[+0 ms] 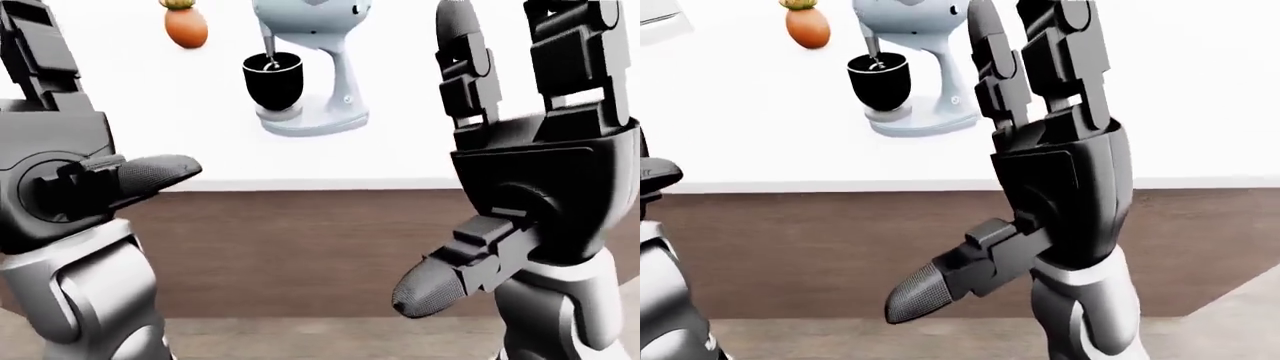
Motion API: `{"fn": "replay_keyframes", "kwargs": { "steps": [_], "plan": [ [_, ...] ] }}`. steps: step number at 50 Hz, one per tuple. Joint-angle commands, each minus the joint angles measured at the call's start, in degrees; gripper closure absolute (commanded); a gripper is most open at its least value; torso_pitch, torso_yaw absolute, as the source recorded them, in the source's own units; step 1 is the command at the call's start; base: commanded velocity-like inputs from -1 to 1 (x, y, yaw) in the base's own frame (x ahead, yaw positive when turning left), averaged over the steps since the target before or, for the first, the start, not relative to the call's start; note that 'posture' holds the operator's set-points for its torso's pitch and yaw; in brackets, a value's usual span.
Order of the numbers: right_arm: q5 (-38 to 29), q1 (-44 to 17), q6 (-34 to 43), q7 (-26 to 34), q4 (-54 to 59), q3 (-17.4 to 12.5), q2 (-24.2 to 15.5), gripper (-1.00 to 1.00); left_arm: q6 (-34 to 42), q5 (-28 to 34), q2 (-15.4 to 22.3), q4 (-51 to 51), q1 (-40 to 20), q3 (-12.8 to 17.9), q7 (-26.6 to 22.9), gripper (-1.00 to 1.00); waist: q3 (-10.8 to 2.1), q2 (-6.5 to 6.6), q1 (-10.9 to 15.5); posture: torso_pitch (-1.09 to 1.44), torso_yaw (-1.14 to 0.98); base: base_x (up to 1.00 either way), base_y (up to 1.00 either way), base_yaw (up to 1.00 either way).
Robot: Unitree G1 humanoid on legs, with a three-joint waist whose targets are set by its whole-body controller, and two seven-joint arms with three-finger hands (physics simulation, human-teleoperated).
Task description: Open the stand mixer head.
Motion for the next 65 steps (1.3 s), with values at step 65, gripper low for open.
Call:
{"fn": "replay_keyframes", "kwargs": {
  "steps": [65],
  "plan": [
    [-0.2, 0.8, -1.6, 0.8, 2.3, -0.1, 0.9, -1.00, -1.8, 1.0, 0.2, 2.7, 0.4, 0.3, -0.8, -0.99, -4.42, 0.92, -0.1, -0.14, 0.00, 0.08, 0.00, 0.00]
  ]
}}
